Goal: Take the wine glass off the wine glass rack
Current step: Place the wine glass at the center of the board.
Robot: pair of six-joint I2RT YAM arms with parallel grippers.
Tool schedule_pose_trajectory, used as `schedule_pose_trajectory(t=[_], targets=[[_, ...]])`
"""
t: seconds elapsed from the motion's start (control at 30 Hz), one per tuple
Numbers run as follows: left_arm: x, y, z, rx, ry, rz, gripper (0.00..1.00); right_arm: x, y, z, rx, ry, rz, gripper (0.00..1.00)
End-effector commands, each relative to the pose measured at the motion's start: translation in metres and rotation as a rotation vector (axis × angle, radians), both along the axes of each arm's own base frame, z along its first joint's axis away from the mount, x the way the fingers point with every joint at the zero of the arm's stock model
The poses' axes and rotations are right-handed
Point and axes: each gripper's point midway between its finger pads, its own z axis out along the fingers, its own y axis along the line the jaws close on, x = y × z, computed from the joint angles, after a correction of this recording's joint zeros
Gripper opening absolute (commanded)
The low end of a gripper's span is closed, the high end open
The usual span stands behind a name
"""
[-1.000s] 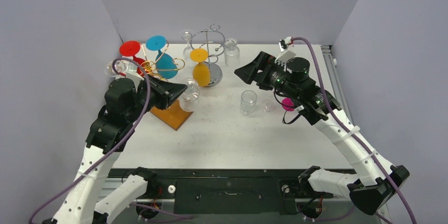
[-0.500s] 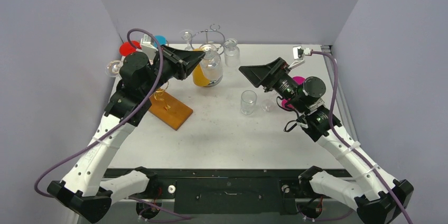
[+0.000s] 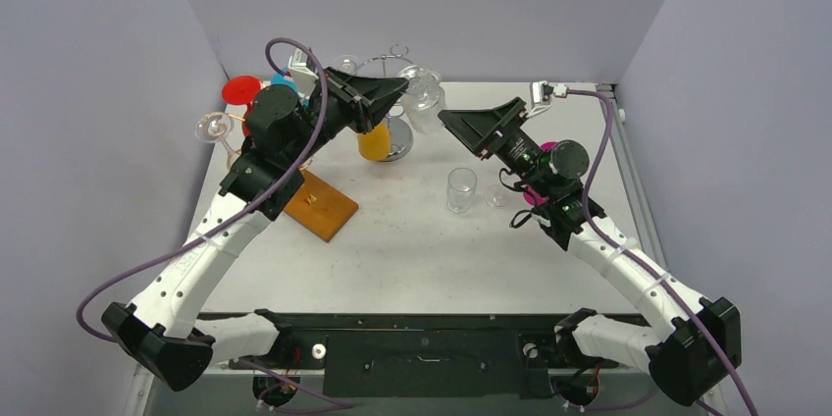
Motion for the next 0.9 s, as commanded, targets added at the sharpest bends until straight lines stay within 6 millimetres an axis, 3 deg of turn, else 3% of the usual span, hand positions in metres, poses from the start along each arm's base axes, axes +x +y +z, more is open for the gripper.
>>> schedule_pose_trajectory(t=[0.0,0.4,0.6,0.87], targets=[[-0.023,0.008,0.077,-0.157,-0.187,-0.029,0.00,-0.009,-0.007,0.032,0.087,-0.108,0.015,1.00],[-0.025,-0.004,0.081,-0.256,-0.184,-0.105,0.00,-0.026,-0.007,0.067,0.276,-0.198,0.144,0.95],[-0.031,-0.004,0.084,-0.297,-0.188,-0.131,0.00,-0.039,-0.016,0.087,0.411,-0.249,0.212,0.78],[-0.040,-0.008,0.079,-0.336,-0.179,-0.180,0.00,-0.041,-0.023,0.101,0.469,-0.275,0.217,0.37]])
